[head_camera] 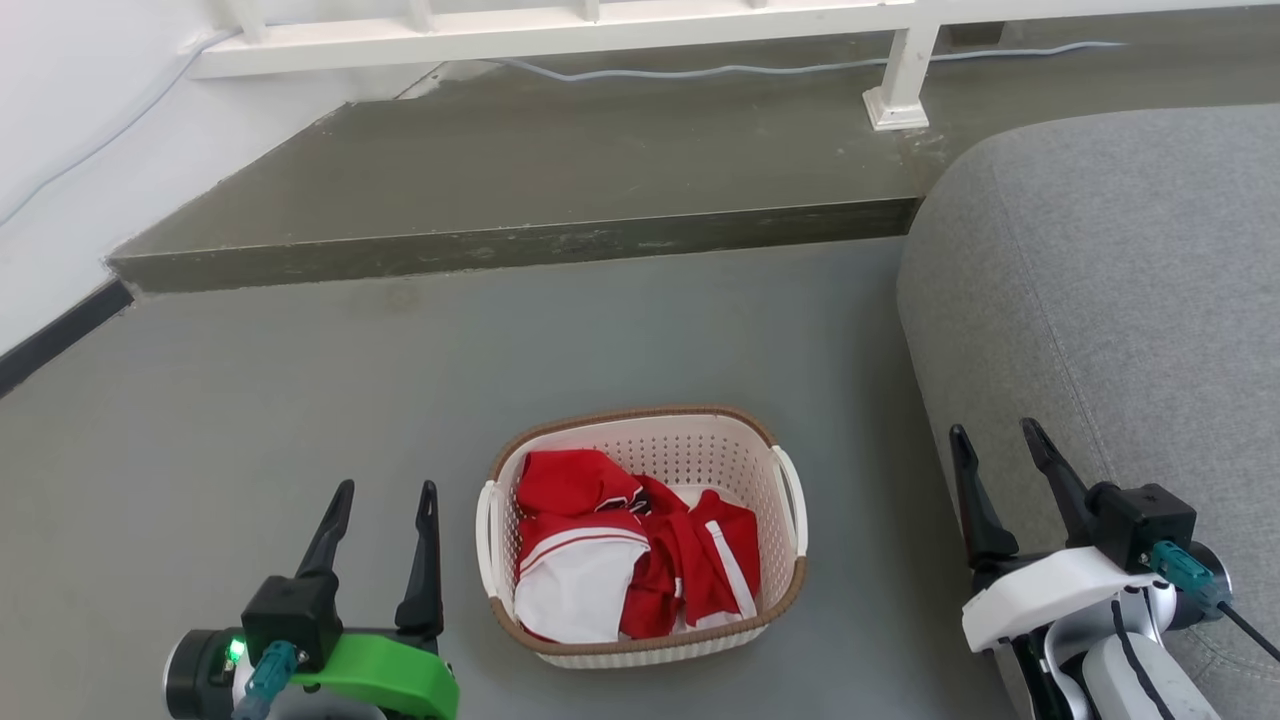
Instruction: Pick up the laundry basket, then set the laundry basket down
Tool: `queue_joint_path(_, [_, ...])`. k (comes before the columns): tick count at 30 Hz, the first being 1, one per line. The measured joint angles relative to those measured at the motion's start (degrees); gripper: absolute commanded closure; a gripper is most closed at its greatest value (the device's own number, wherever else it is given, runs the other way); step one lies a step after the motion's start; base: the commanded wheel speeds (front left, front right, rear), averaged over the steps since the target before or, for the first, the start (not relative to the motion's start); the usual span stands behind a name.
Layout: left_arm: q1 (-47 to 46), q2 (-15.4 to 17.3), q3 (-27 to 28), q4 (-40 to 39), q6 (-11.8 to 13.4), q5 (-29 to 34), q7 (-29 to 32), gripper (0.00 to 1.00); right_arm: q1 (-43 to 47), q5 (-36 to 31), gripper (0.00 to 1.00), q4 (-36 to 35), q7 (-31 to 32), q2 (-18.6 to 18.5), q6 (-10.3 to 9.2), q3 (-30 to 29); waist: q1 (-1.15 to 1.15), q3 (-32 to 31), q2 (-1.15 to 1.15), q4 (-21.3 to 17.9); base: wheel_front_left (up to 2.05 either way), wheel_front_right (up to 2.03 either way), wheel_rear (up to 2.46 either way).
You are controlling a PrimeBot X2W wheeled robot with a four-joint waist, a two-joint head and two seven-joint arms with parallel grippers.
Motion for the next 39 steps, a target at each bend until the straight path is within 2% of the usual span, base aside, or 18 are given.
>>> queue_joint_path(3, [0.40, -0.22, 0.20, -0.34, 0.00, -0.29, 0.01, 0.00, 0.00, -0.10, 0.00, -0.08, 0.01, -0.12, 0.00, 0.02, 0.00, 0.23, 0.00, 0.05, 0.00, 0.00, 0.00])
queue_joint_path(4, [0.40, -0.24, 0.13, -0.23, -0.02, -0.32, 0.01, 1.00, 0.02, -0.20, 1.00, 0.14, 0.01, -0.12, 0.07, 0.04, 0.00, 0.29, 0.00, 0.06, 0.00, 0.00, 0.00])
queue_joint_path(16, [1.99, -0.78, -0.37, 1.20, -0.63, -3.64, 0.25, 1.00, 1.44, 3.31, 1.00, 1.79, 0.11, 0.94, 0.64, 0.14, 0.00, 0.03, 0.00, 0.09, 0.00, 0.00, 0.00])
queue_joint_path(39, [2.14, -1.44, 4.26, 1.10, -3.18, -24.21, 4.31, 1.00, 1.26, 24.38, 1.00, 1.26, 4.82, 1.55, 2.12, -3.89, 0.00, -0.86, 0.00, 0.20, 0.00, 0.00, 0.00])
